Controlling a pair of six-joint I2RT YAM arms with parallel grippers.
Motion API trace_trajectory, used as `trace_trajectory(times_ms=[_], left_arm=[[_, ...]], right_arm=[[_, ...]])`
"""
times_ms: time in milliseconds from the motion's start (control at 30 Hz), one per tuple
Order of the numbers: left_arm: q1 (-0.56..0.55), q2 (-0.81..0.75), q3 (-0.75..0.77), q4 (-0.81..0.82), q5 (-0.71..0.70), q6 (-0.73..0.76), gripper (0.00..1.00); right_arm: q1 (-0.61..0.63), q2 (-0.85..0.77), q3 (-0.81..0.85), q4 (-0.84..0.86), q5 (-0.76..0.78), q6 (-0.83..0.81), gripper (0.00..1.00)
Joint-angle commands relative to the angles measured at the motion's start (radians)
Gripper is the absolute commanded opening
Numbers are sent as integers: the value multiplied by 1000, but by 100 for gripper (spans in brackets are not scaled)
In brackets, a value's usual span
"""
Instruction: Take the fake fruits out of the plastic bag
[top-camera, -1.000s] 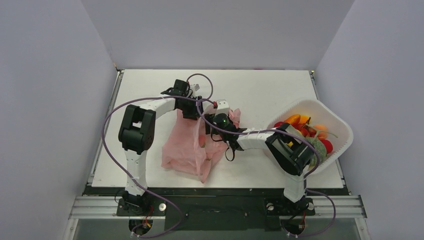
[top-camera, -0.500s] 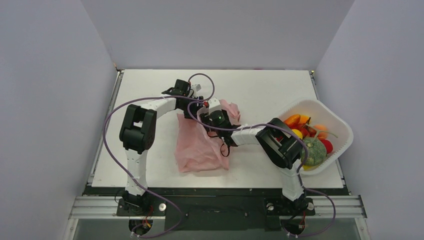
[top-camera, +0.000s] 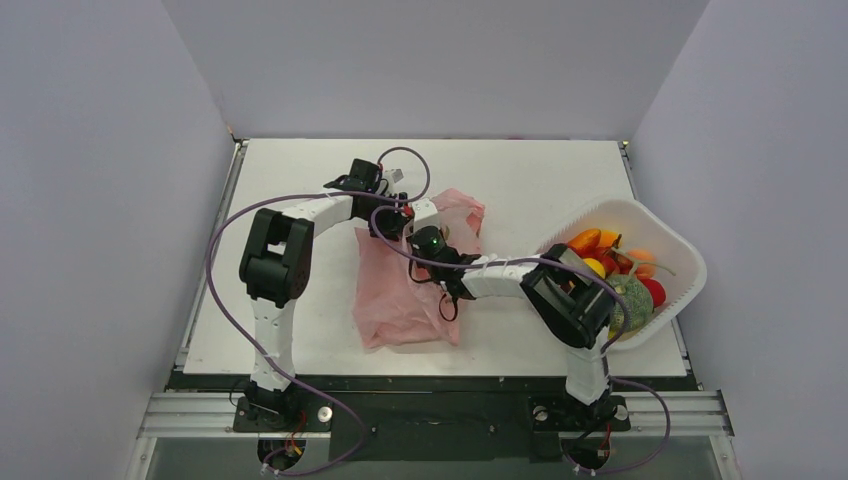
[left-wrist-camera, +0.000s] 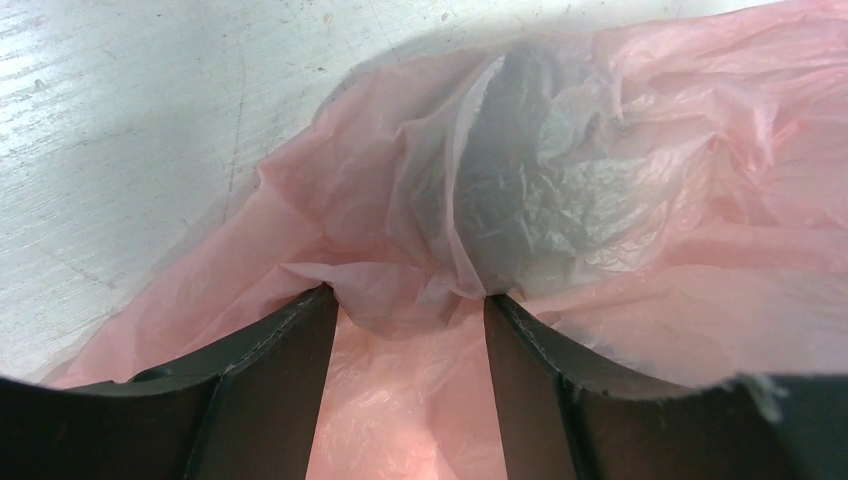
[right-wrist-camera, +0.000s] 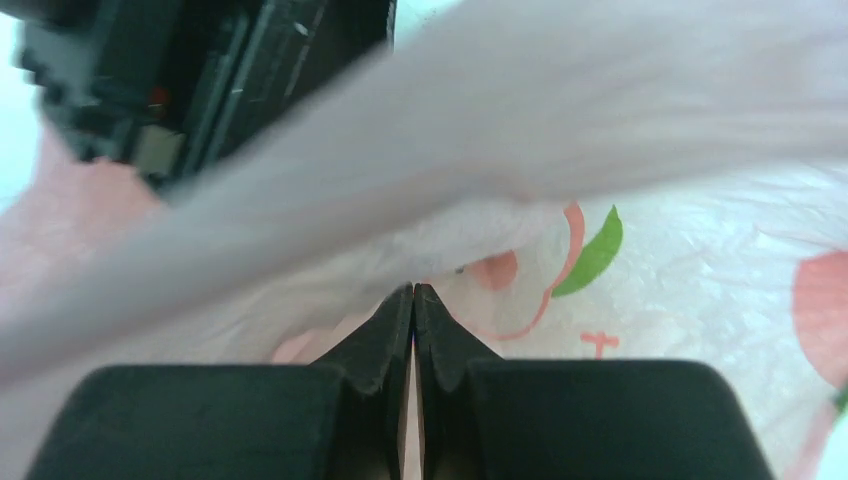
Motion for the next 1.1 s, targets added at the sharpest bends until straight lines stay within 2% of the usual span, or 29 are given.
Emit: trace_trajectory(times_ms=[0, 200, 367, 500, 567, 700, 800, 933, 1000, 1067], left_arm=[[6, -4, 11, -68, -58, 43, 54], [17, -34, 13, -97, -114, 85, 54], [17, -105, -11, -96, -117, 101, 57], [27, -165, -62, -54, -92, 77, 61], [36, -172, -55, -72, -88, 71, 61], [61, -158, 25, -154, -66, 78, 62], [65, -121, 127, -249, -62, 86, 62], [48, -95, 179, -249, -54, 65, 63], [27, -66, 215, -263, -57, 64, 63], [9, -38, 249, -283, -51, 61, 62]], right_arm=[[49, -188, -72, -31, 80, 116, 0], [104, -365, -217, -76, 120, 236, 0], [106, -424, -265, -84, 34, 286, 0], [150, -365, -186, -58, -88, 338, 2], [219, -320, -121, -50, -118, 355, 3], [292, -228, 4, -8, -210, 415, 5], [308, -223, 25, 14, -245, 458, 8], [302, -334, -76, 9, -176, 429, 18], [280, -399, -169, -12, -123, 390, 29], [237, -454, -221, -41, -95, 358, 33]])
